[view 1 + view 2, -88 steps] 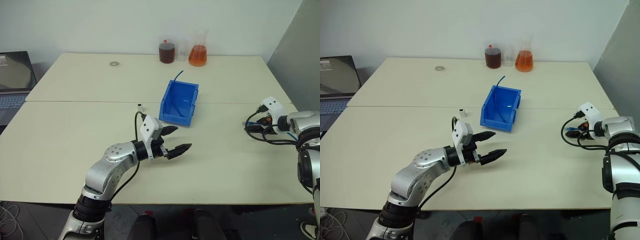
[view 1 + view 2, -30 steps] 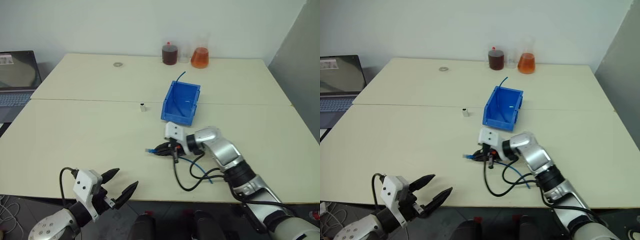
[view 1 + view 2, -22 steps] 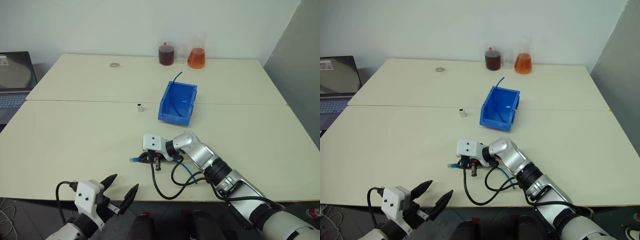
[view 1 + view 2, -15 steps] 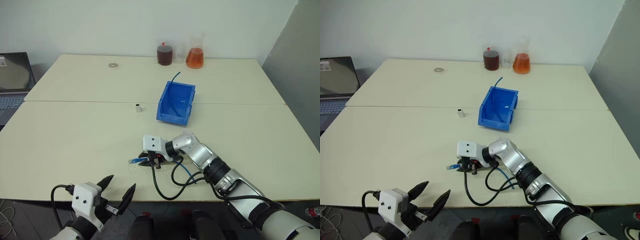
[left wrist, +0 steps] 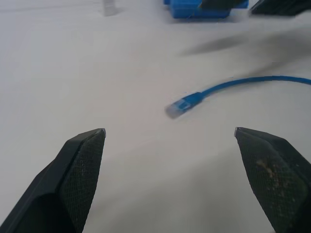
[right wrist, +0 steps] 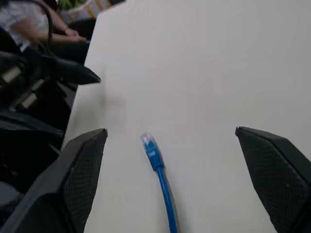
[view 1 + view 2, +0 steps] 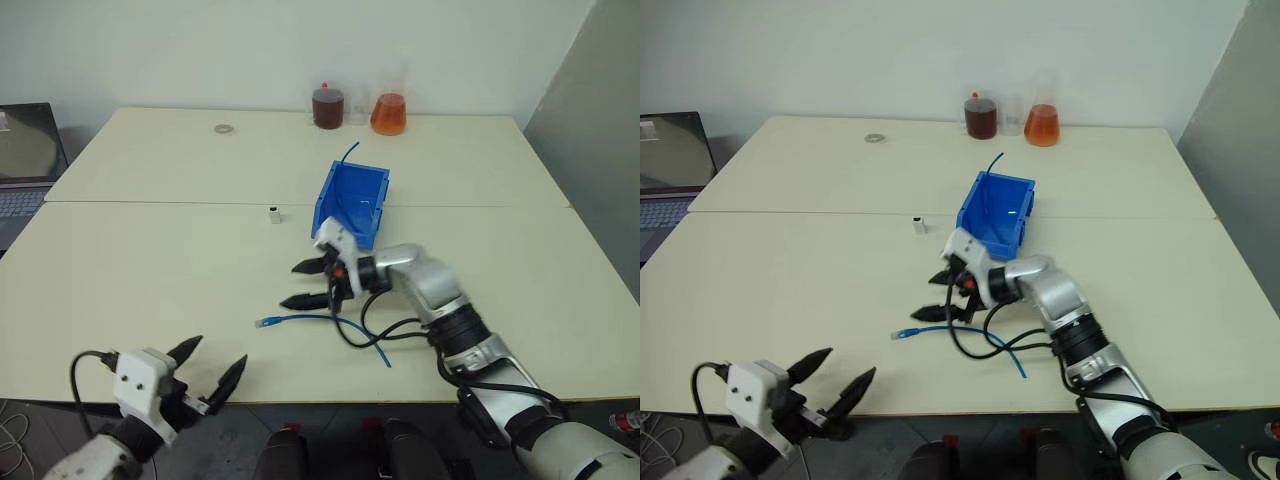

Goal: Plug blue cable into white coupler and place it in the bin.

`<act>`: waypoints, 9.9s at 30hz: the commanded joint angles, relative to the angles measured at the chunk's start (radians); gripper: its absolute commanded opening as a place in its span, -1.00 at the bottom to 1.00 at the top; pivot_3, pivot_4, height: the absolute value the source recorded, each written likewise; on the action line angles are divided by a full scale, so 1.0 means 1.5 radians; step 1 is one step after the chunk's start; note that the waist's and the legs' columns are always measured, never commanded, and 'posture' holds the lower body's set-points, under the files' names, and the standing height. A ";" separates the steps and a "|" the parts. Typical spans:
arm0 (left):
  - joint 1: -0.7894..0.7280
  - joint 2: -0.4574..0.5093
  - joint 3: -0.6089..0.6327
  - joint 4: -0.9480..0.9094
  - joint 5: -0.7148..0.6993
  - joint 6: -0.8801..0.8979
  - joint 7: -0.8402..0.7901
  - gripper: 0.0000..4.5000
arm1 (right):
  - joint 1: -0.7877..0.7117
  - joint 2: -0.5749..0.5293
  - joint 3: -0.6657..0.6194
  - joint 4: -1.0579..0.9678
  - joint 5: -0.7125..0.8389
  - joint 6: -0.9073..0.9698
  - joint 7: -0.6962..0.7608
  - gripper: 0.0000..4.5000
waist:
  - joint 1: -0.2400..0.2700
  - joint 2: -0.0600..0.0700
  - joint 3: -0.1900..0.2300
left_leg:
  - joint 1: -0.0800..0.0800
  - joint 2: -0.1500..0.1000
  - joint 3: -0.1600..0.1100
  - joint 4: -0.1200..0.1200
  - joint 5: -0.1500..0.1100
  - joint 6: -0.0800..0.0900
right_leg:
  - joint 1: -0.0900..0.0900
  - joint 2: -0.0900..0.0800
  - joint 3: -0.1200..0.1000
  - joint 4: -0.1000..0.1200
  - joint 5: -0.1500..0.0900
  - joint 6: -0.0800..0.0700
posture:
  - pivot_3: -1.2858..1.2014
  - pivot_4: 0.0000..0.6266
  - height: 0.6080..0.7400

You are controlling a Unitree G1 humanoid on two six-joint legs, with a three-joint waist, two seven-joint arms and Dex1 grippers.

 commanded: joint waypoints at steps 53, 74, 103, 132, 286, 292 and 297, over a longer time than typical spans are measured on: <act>-0.549 0.173 -0.336 0.643 0.180 -0.274 -0.549 -0.45 | 0.200 -0.347 -0.180 -0.381 0.387 0.268 -0.175 1.00 | 0.006 0.000 0.000 | 0.000 0.001 0.002 0.000 0.000 0.000 | -0.001 0.002 0.002 0.003 -0.003 0.001 | 0.03 -0.52 1.00; -0.686 0.072 -0.243 0.400 -0.058 0.249 -0.356 -0.89 | 0.204 -0.311 -0.251 -0.378 0.507 0.299 -0.213 1.00 | 0.008 -0.001 0.000 | -0.003 0.001 0.000 0.007 0.000 0.000 | -0.001 0.002 0.001 0.004 -0.002 0.003 | 0.03 -0.52 1.00; -0.700 -0.044 -0.189 0.254 -0.340 0.533 -0.161 -0.89 | 0.114 -0.128 -0.261 -0.235 0.619 0.302 -0.376 1.00 | -0.001 -0.001 0.000 | -0.002 0.001 0.000 0.008 0.000 0.000 | -0.001 0.003 0.003 0.005 -0.001 0.002 | 0.03 -0.52 1.00; -0.680 -0.030 -0.184 0.247 -0.388 0.545 -0.152 -0.89 | 0.126 -0.136 -0.269 -0.225 0.666 0.318 -0.387 -0.91 | -0.001 -0.001 0.000 | -0.002 0.001 0.000 0.008 0.000 0.000 | -0.001 0.003 0.003 0.005 -0.002 0.003 | 0.03 -0.52 1.00; -0.730 -0.029 -0.430 0.744 0.219 -0.369 -0.540 -0.66 | 0.146 -0.163 0.123 -0.104 0.009 -0.286 -0.057 -0.91 | 0.010 0.001 0.001 | -0.008 0.000 0.000 0.010 0.000 0.001 | -0.001 0.002 0.002 -0.003 0.006 0.005 | 0.03 -0.52 1.00; -0.728 -0.025 -0.428 0.738 0.218 -0.362 -0.541 -0.66 | 0.125 -0.175 0.102 -0.127 0.023 -0.261 -0.043 -0.91 | 0.010 0.001 0.001 | -0.008 0.000 0.000 0.010 0.000 0.001 | -0.001 0.002 0.002 -0.003 0.006 0.005 | 0.03 -0.52 1.00; -0.726 -0.020 -0.426 0.732 0.217 -0.355 -0.541 -0.66 | 0.110 -0.157 0.096 -0.149 0.041 -0.226 -0.045 -0.91 | 0.009 0.001 0.001 | -0.008 0.000 0.000 0.010 0.000 0.001 | -0.001 0.002 0.002 -0.003 0.006 0.005 | 0.03 -0.52 1.00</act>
